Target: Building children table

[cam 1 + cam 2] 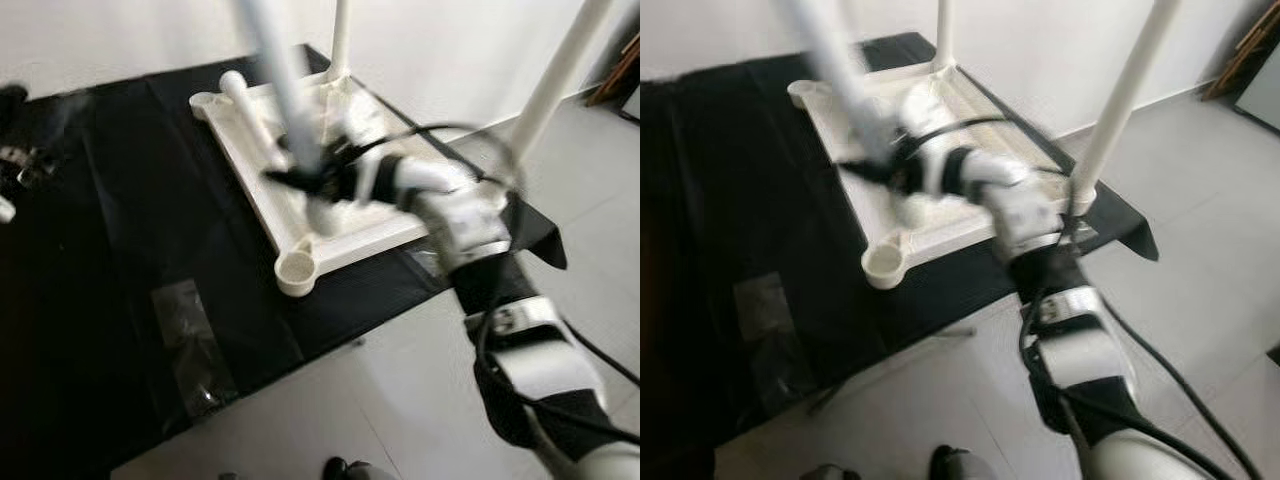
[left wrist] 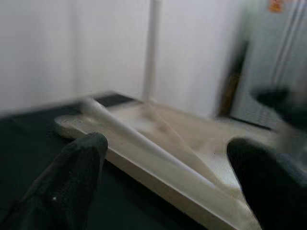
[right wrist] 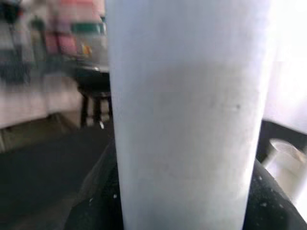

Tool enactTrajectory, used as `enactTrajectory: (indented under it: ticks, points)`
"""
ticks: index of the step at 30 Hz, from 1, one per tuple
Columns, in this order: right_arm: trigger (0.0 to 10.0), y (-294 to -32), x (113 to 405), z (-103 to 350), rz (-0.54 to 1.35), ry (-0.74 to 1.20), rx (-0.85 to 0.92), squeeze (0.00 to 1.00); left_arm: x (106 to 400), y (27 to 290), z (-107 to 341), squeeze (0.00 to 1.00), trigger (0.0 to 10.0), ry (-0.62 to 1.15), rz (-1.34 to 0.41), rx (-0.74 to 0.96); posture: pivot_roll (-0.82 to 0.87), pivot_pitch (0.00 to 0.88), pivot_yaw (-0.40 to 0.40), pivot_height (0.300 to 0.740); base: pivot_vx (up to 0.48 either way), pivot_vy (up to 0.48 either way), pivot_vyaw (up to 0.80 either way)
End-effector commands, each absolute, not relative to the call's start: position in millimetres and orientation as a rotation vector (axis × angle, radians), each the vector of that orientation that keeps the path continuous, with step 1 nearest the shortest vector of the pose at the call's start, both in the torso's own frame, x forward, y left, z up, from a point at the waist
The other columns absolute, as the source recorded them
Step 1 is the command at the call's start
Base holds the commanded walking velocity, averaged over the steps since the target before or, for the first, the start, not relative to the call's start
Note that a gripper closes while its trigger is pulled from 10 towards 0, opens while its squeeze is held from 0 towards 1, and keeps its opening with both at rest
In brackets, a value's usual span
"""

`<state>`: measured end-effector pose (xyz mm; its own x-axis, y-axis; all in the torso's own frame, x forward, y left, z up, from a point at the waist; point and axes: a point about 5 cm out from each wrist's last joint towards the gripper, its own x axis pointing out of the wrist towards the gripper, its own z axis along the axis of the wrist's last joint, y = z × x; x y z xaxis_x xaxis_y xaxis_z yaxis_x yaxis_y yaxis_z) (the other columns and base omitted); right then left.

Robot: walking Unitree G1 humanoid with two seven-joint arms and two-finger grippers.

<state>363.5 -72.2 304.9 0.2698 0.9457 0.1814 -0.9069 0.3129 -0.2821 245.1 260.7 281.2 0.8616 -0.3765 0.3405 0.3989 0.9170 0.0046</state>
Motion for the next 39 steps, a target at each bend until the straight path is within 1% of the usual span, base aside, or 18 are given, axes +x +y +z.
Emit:
enactTrajectory:
  ticks: [1,2,3,5,6,9,10,11,12,14,17,18,21,24,25,26,27,39]
  points:
    - [10.0,-71.1,356.6,310.5,1.390,-0.380,-0.077,0.00,237.1,234.5,261.4,1.00,10.0,-0.275,-0.515,-0.055,-0.09,0.213,-0.066,0.740,0.000,0.000,0.00]
    - [10.0,-74.2,355.0,310.8,1.434,-0.384,-0.069,0.00,232.8,223.6,248.9,1.00,10.0,-0.236,-0.551,-0.047,-0.09,0.224,-0.070,0.740,0.000,0.000,0.00]
    - [10.0,-77.4,354.0,310.8,1.484,-0.380,-0.063,0.00,225.5,205.8,232.6,1.00,10.0,-0.183,-0.604,-0.046,-0.10,0.243,-0.071,0.740,0.000,0.000,0.00]
    - [10.0,-77.4,354.0,310.8,1.484,-0.380,-0.063,0.00,225.5,205.8,232.6,1.00,10.0,-0.183,-0.604,-0.046,-0.10,0.243,-0.071,0.740,0.000,0.000,0.00]
    - [10.0,-80.9,353.8,311.4,1.546,-0.362,-0.045,0.00,212.3,181.6,213.6,0.18,10.0,-0.122,-0.672,-0.071,-0.10,0.265,-0.071,0.740,0.000,0.000,0.00]
    - [10.0,-81.6,354.3,311.6,1.564,-0.351,-0.033,0.00,207.9,174.7,208.8,0.18,10.0,-0.106,-0.687,-0.087,-0.10,0.265,-0.071,0.740,0.000,0.000,0.00]
    - [10.0,-81.6,352.8,310.5,1.619,-0.342,-0.038,0.00,200.0,162.3,201.9,0.00,10.0,-0.078,-0.727,-0.096,-0.10,0.287,-0.074,0.740,0.000,0.000,0.00]
    - [10.0,-81.6,352.8,310.5,1.619,-0.342,-0.038,0.00,200.0,162.3,201.9,0.00,10.0,-0.078,-0.727,-0.096,-0.10,0.287,-0.074,0.740,0.000,0.000,0.00]
    - [10.0,-81.2,350.2,308.1,1.696,-0.309,-0.020,0.00,192.1,150.8,195.3,0.00,10.0,-0.054,-0.759,-0.104,-0.10,0.307,-0.074,0.740,0.000,0.000,0.00]
    - [10.0,-77.4,346.5,305.1,1.813,-0.279,-0.015,0.00,181.0,138.0,188.0,0.00,10.0,-0.050,-0.742,-0.122,-0.10,0.340,-0.074,0.740,0.000,0.000,0.00]
    - [10.0,-75.6,345.7,304.2,1.842,-0.267,-0.019,0.00,178.2,135.8,186.4,0.00,10.0,-0.060,-0.721,-0.117,-0.10,0.340,-0.074,0.740,0.000,0.000,0.00]
    - [10.0,-72.7,343.8,301.6,1.866,-0.255,-0.062,0.00,177.4,136.3,187.0,0.00,10.0,-0.073,-0.692,-0.108,-0.10,0.357,-0.073,0.740,0.000,0.000,0.00]
    - [10.0,-72.7,343.8,301.6,1.866,-0.255,-0.062,0.00,177.4,136.3,187.0,0.00,10.0,-0.073,-0.692,-0.108,-0.10,0.357,-0.073,0.740,0.000,0.000,0.00]
    - [10.0,-67.5,342.3,298.1,1.885,-0.249,-0.098,0.00,176.4,135.5,189.0,0.00,10.0,-0.092,-0.685,-0.065,-0.09,0.367,-0.073,0.740,0.000,0.000,0.00]
    - [10.0,-60.3,340.9,295.9,1.904,-0.253,-0.124,0.00,174.0,133.8,191.5,0.00,10.0,-0.114,-0.674,-0.018,-0.08,0.389,-0.074,0.740,0.000,0.000,0.00]
    - [10.0,-60.3,340.9,295.9,1.904,-0.253,-0.124,0.00,174.0,133.8,191.5,0.00,10.0,-0.114,-0.674,-0.018,-0.08,0.389,-0.074,0.740,0.000,0.000,0.00]
    - [10.0,-50.9,339.8,295.8,1.925,-0.269,-0.143,0.00,169.0,130.5,195.1,0.00,10.0,-0.142,-0.650,0.032,-0.09,0.411,-0.080,0.740,0.000,0.000,0.00]
    - [10.0,-46.0,342.4,298.5,1.929,-0.276,-0.129,0.00,160.0,121.0,197.0,0.00,10.0,-0.168,-0.651,0.119,-0.08,0.437,-0.089,0.740,0.000,0.000,0.00]
